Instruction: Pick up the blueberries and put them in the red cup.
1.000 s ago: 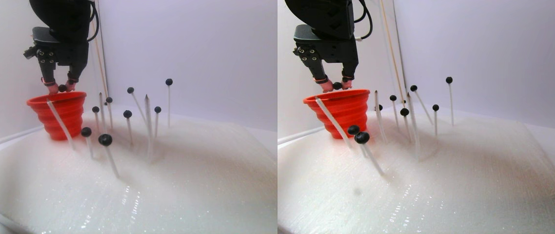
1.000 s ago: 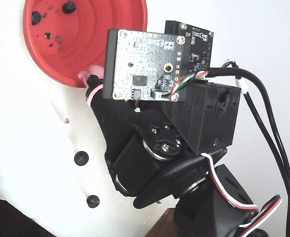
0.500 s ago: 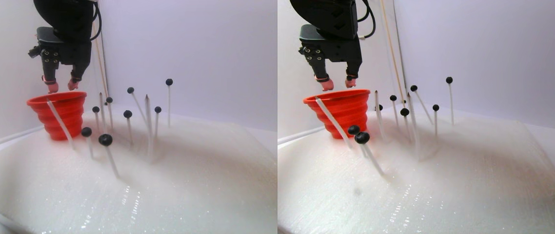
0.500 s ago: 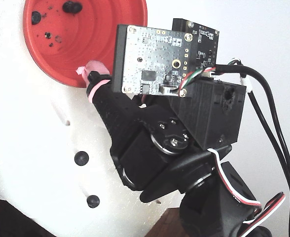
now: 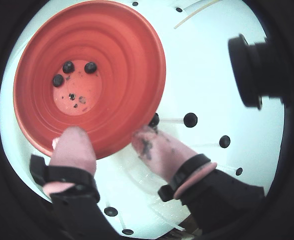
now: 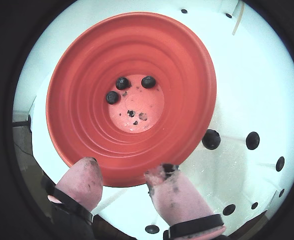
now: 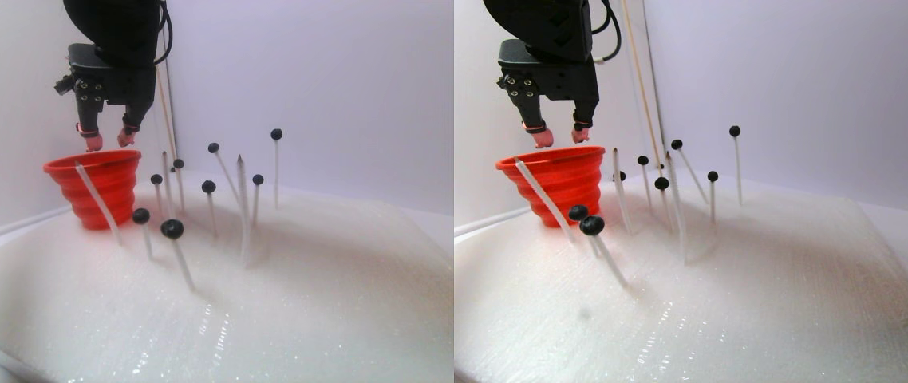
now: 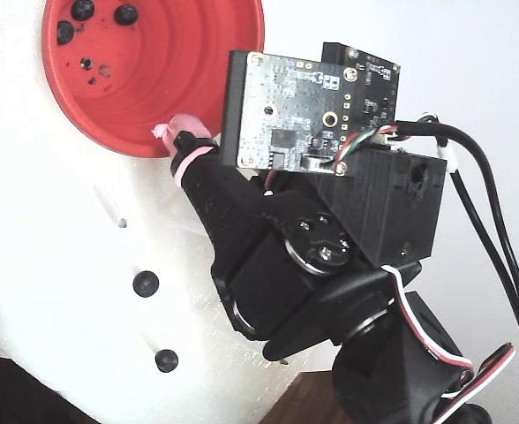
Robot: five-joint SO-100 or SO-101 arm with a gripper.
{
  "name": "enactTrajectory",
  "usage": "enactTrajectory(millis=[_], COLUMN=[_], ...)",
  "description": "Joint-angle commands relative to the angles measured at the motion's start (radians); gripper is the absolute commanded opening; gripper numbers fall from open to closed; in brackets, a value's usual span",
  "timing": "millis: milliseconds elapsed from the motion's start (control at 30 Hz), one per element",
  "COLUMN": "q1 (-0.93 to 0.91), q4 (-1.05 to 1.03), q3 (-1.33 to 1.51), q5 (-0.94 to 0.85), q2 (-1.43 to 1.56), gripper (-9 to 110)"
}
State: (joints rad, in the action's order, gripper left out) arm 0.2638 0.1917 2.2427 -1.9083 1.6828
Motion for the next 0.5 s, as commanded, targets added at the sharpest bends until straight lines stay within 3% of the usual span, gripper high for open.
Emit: enactTrajectory(millis=[0, 467], q1=[-0.003, -0.043], q4=[-0.011, -0.084], q3=[-0.048, 0.009], q5=[0.009, 0.018], q2=[0.129, 0.252], gripper=[17, 16])
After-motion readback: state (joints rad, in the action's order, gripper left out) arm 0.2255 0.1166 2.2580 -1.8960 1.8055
